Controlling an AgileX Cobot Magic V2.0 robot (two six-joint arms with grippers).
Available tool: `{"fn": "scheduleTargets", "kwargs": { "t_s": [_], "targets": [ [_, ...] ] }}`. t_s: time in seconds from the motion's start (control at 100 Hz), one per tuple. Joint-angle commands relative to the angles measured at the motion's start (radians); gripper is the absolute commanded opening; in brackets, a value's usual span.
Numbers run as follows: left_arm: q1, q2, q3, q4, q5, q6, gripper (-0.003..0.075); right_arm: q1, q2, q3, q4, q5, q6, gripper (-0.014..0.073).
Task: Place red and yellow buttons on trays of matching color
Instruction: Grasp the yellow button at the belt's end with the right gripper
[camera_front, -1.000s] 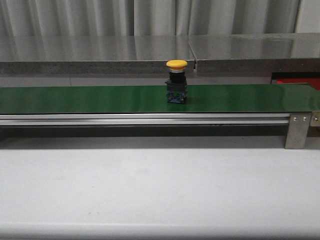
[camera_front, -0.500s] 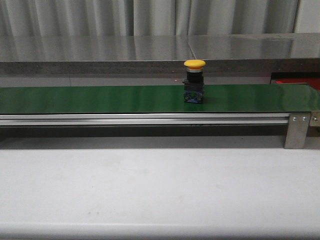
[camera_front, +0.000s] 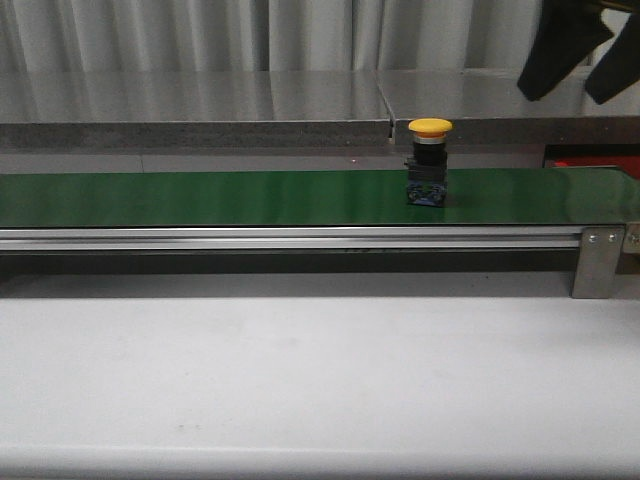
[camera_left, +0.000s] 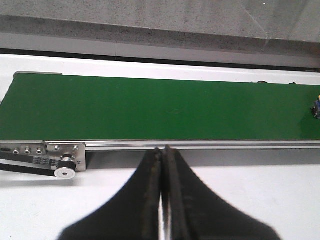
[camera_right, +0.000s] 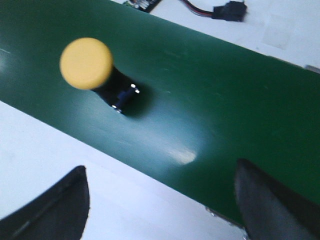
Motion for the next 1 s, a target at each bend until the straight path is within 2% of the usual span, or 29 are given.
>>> {"fn": "scheduleTargets", "kwargs": {
  "t_s": [0.0, 0.19, 0.71, 0.78, 0.93, 0.99],
  "targets": [
    [-0.008, 0.002, -0.026, -0.026, -0.066, 0.001, -0.0019, 0.032, -0.028, -0.022, 0.028, -0.088, -0.014, 0.0594],
    [-0.008, 0.002, -0.026, -0.026, -0.066, 0.001, -0.0019, 0.072, 0.034, -0.044, 0.031, -0.117, -0.014, 0.0594],
    [-0.008, 0.002, -0.026, -0.026, -0.066, 0.001, -0.0019, 0.081, 0.219, -0.201, 0.031, -0.117, -0.014, 0.0587],
    [-0.008, 0.002, -0.026, -0.026, -0.066, 0.001, -0.0019, 0.081, 0.233, -0.201, 0.031, -0.119, -0.014, 0.0524],
    [-0.008, 0.002, -0.026, -0.026, -0.066, 0.001, -0.0019, 0.081, 0.233, -0.201, 0.031, -0.116, -0.014, 0.0271],
    [-0.008, 0.002, -0.026, -0.026, -0.066, 0.001, -0.0019, 0.079, 0.228, -0.202, 0.031, -0.106, -0.014, 0.0204]
  ]
}}
